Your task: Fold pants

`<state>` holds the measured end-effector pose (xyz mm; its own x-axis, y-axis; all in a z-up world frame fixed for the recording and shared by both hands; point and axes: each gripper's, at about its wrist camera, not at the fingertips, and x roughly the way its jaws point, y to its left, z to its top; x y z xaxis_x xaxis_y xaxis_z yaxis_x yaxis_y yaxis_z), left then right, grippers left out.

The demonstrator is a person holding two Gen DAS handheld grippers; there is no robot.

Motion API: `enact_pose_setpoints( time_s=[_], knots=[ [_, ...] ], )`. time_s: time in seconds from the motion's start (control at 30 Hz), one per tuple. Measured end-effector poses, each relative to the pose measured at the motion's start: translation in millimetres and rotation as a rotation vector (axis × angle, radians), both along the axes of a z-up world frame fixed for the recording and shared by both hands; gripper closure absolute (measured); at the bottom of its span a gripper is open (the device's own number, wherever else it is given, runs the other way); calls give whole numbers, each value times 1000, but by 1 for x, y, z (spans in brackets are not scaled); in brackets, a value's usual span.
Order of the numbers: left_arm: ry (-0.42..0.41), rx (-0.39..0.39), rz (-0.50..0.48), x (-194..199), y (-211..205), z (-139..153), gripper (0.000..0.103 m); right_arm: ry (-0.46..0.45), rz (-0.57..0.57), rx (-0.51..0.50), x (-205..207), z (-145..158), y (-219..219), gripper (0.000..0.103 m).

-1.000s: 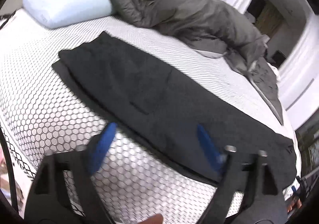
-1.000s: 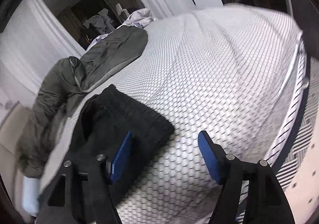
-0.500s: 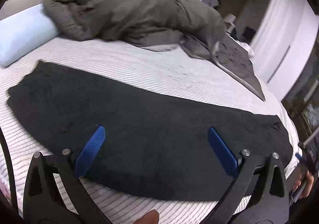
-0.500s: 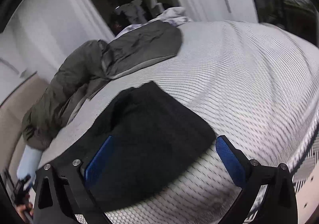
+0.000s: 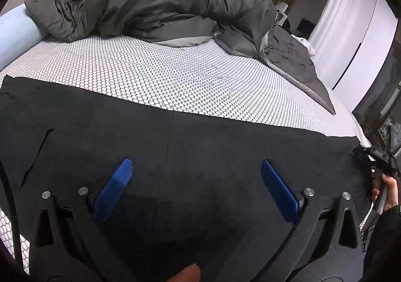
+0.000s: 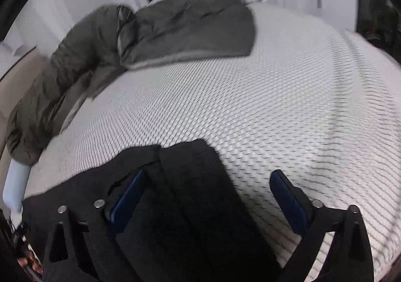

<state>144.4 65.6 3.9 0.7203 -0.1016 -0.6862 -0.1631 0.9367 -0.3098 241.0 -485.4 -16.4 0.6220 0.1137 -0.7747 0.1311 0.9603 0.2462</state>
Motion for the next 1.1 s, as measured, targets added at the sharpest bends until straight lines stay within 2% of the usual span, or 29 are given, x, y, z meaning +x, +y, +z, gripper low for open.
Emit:
enact_pose_setpoints(
  time_s=[0.07, 0.1, 0.13, 0.17, 0.23, 0.27, 0.33, 0.4, 0.43, 0.47, 0.5, 0.53, 0.6, 0.63, 0.67, 0.73, 0.83, 0.93, 1.0, 1.03, 1.1],
  knots=[
    [4, -13, 5, 4, 2, -3, 1, 47, 13, -29, 7, -13, 9, 45],
    [8, -25, 8, 6, 2, -4, 1, 46, 20, -54, 9, -15, 12, 53],
    [11, -32, 9, 8, 2, -4, 1, 30, 38, -76, 9, -12, 18, 71],
    [9, -33, 8, 10, 0, -4, 1, -6, 54, -81, 6, -5, 23, 75],
    [4, -19, 6, 10, -3, -3, 1, -106, 75, -102, -4, 15, 31, 76],
    [3, -6, 5, 11, -5, -2, 1, -128, 76, -99, -6, 21, 32, 76],
    [8, 23, -2, 12, -8, -2, 1, -143, 26, -80, -4, 23, 26, 76],
    [31, 49, 4, 14, -9, -7, 1, -70, -37, -96, 9, 5, 19, 68],
    [39, 54, 6, 13, -9, -8, 1, 9, -79, -83, 22, -15, 15, 57],
    [50, 59, 10, 13, -7, -11, 1, 48, -109, -59, 26, -24, 9, 48],
    [58, 60, 17, 13, -5, -13, 1, 63, -132, -34, 26, -28, 5, 47],
    [59, 58, 23, 13, -2, -14, 1, 26, -139, -3, 21, -20, 3, 44],
    [50, 67, 36, 12, -1, -12, 1, -55, -145, -34, 7, 3, 4, 25],
    [36, 81, 39, 10, -2, -10, 1, -96, -158, -69, -2, 14, 5, 9],
    [31, 88, 37, 9, -3, -8, 1, -134, -172, -96, -11, 24, 7, 2],
    [21, 100, 12, 8, -10, -5, 1, -185, -171, -119, -30, 41, 12, 1],
    [14, 116, -49, 10, -26, -2, 1, -181, -121, -115, -43, 48, 23, 1],
    [28, 120, -98, 15, -40, -3, 1, -175, 17, -133, -50, 51, 53, 1],
    [44, 111, -116, 18, -45, -5, 1, -175, 118, -92, -42, 48, 71, 1],
    [46, 111, -119, 18, -47, -5, 1, -162, 159, -38, -33, 44, 80, 1],
    [48, 113, -123, 19, -50, -5, 1, -108, 186, -1, -14, 32, 88, 8]
  ],
)
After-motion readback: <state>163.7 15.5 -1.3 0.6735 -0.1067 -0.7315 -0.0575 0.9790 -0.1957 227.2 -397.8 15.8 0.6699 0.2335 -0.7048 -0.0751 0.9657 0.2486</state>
